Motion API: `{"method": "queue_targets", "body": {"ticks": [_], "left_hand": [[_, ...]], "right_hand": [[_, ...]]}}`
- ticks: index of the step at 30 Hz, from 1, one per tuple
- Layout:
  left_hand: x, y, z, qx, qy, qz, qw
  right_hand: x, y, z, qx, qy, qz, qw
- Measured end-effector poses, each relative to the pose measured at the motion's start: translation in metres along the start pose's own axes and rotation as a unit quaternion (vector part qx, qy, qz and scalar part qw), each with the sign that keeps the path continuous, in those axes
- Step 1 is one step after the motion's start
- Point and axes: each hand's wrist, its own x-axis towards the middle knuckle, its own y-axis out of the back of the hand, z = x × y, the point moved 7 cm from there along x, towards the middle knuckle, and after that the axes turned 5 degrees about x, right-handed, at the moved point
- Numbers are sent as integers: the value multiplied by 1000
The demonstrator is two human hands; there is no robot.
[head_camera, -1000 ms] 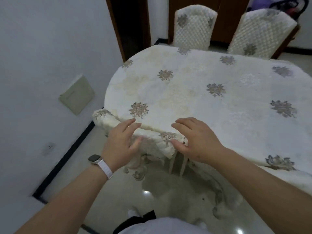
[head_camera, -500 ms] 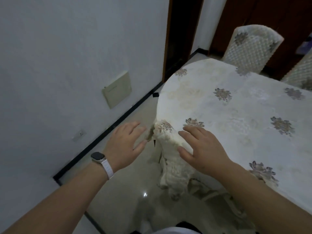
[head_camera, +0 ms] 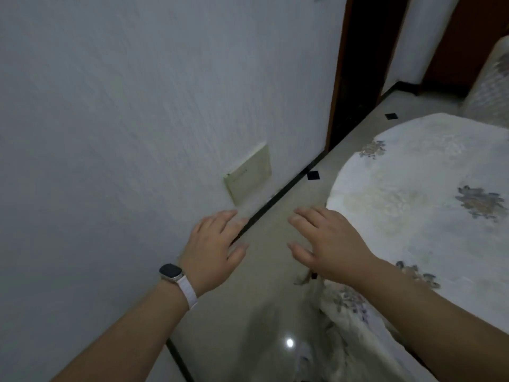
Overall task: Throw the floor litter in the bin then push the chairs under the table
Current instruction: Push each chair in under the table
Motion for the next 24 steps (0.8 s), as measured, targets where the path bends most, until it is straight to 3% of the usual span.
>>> {"method": "queue_targets", "body": {"ticks": [11,24], "left_hand": [[107,-13,-71,23,-8,8,1000],[276,-93,-172,-55,-141,13,988]], "right_hand": [[117,-28,59,1,20,-22,1000],[256,-71,116,-81,-103,-59,990]]}}
